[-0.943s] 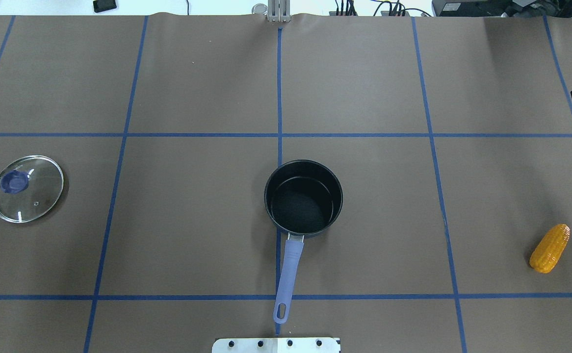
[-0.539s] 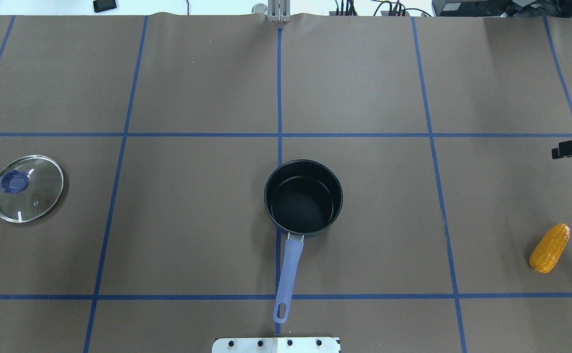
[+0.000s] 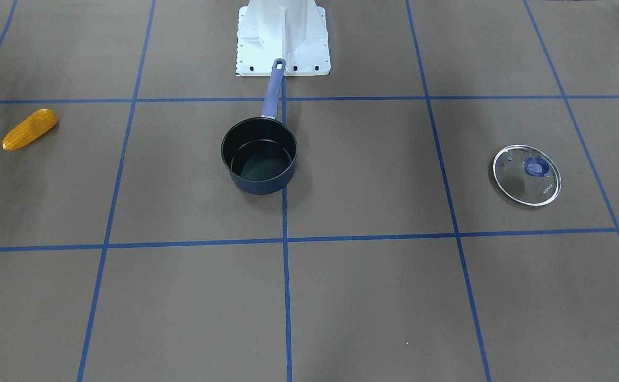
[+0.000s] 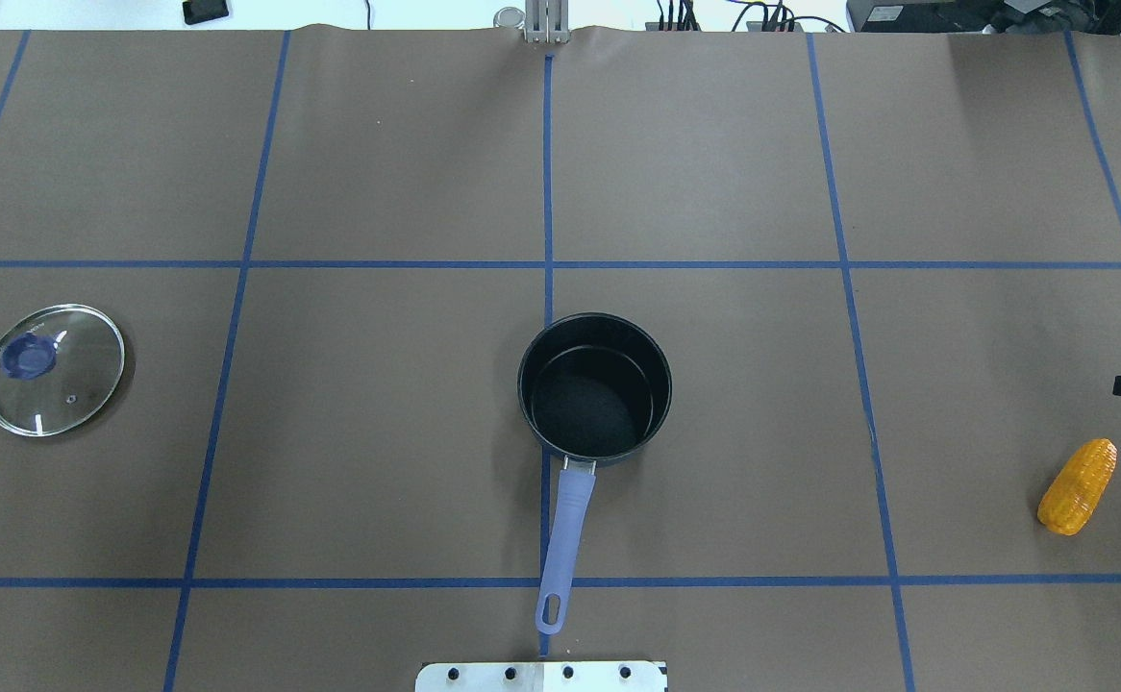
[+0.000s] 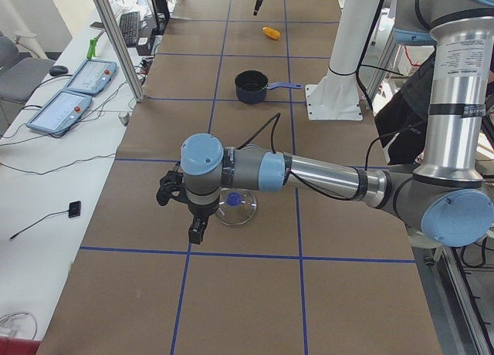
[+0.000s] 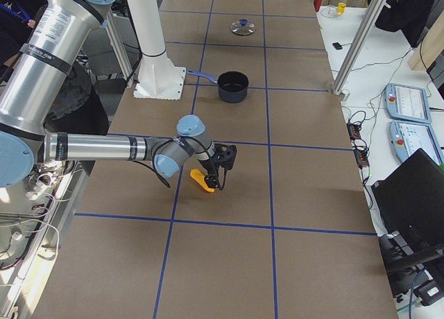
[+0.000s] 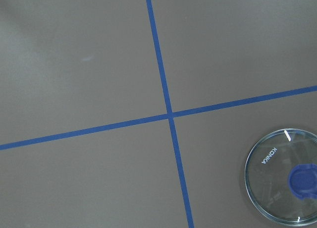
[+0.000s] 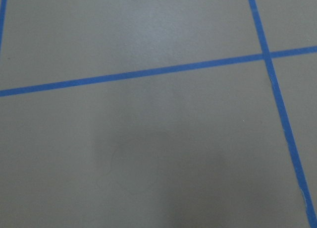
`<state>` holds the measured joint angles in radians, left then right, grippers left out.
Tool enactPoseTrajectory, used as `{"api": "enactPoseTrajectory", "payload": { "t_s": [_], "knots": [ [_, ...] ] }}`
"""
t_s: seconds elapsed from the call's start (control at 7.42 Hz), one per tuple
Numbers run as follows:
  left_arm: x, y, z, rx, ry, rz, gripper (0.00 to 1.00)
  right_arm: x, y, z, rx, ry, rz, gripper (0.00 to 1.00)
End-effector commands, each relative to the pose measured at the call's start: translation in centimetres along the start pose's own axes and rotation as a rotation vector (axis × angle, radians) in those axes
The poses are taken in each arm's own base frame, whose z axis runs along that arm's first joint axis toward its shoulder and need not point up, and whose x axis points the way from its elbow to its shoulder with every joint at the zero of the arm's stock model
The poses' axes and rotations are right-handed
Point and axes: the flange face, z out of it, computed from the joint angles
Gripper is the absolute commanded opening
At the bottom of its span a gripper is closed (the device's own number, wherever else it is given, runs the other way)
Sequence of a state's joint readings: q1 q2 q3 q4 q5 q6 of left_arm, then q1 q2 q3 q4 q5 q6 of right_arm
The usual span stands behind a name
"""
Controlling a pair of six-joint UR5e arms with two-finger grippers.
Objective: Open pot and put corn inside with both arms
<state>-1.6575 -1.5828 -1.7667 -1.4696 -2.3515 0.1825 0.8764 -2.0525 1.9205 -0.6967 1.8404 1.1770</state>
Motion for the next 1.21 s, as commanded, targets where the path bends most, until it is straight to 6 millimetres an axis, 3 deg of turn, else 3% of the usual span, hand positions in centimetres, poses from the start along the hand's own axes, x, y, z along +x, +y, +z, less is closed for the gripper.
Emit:
{"api": "enactPoseTrajectory", "payload": {
  "t_s": [0.0,0.27,0.54,0.94,1.08],
  "knots": [
    [0.3,0.0,-0.2,0.004,-0.002,0.005,0.99,-2.3,4.3,2.7,0.044,0.038,0.038,0.96],
    [0.3,-0.1,-0.3,0.005,-0.002,0.008,0.99,-3.8,7.5,4.3,0.063,0.053,0.035,0.96],
    [0.3,-0.1,-0.3,0.005,-0.002,0.008,0.99,-3.8,10.1,5.1,0.076,0.070,0.034,0.95],
    [0.3,0.0,-0.2,0.004,-0.002,0.008,0.99,-3.2,12.1,6.6,0.099,0.095,0.008,0.94],
    [0.3,0.0,-0.2,0.004,-0.002,0.008,0.99,-3.2,12.2,6.7,0.104,0.094,0.010,0.79]
  ]
}}
